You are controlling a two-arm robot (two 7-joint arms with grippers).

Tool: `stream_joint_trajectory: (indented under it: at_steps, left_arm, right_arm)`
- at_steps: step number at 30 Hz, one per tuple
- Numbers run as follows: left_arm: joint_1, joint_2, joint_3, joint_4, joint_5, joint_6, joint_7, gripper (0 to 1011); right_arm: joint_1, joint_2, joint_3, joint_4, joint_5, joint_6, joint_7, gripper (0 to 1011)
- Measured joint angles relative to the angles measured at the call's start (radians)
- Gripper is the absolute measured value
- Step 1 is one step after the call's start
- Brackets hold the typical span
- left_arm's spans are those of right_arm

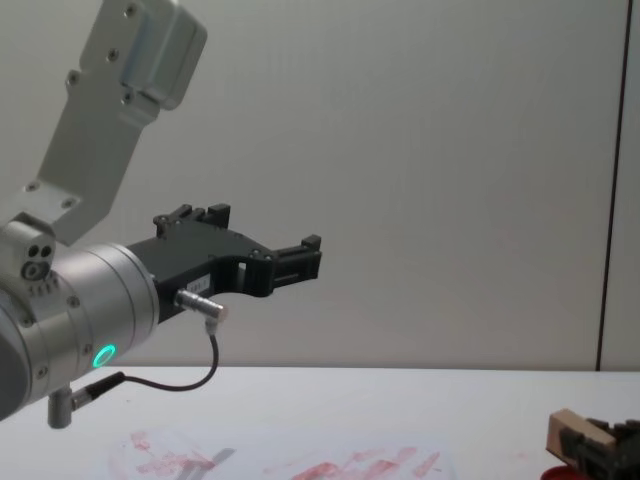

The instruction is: Use the one hand to pick up the stamp and affix it onto the A4 paper.

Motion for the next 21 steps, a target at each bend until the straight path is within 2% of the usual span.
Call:
stream_joint_trajectory:
  at_steps: [11,15,18,19,20,21]
  left_arm:
    - [0.000,0.000,0.000,0.000,0.000,0.000,0.000,1002]
    - [0.000,0.000,0.000,0.000,0.000,0.000,0.000,1002]
    - [0.000,0.000,0.000,0.000,0.000,0.000,0.000,1002]
    - [0.000,0.000,0.000,0.000,0.000,0.000,0.000,1003]
    - [0.000,0.000,0.000,0.000,0.000,0.000,0.000,1002]
    - [0.000,0.000,0.000,0.000,0.000,0.000,0.000,1003]
  right_arm:
    - [0.000,-0.002,-0.004,0.021,-0.009,0.004,0.006,220]
    - [0.000,-0.003,-0.005,0.024,-0.009,0.004,0.009,304]
    - [-0.001,-0.003,-0.005,0.025,-0.007,0.000,0.010,435]
    - [-0.001,-0.003,-0.005,0.025,-0.007,0.000,0.010,435]
    - [-0.002,-0.003,-0.005,0.025,-0.005,-0.004,0.010,497]
    - [-0.002,-0.003,-0.005,0.024,-0.003,-0.009,0.010,507]
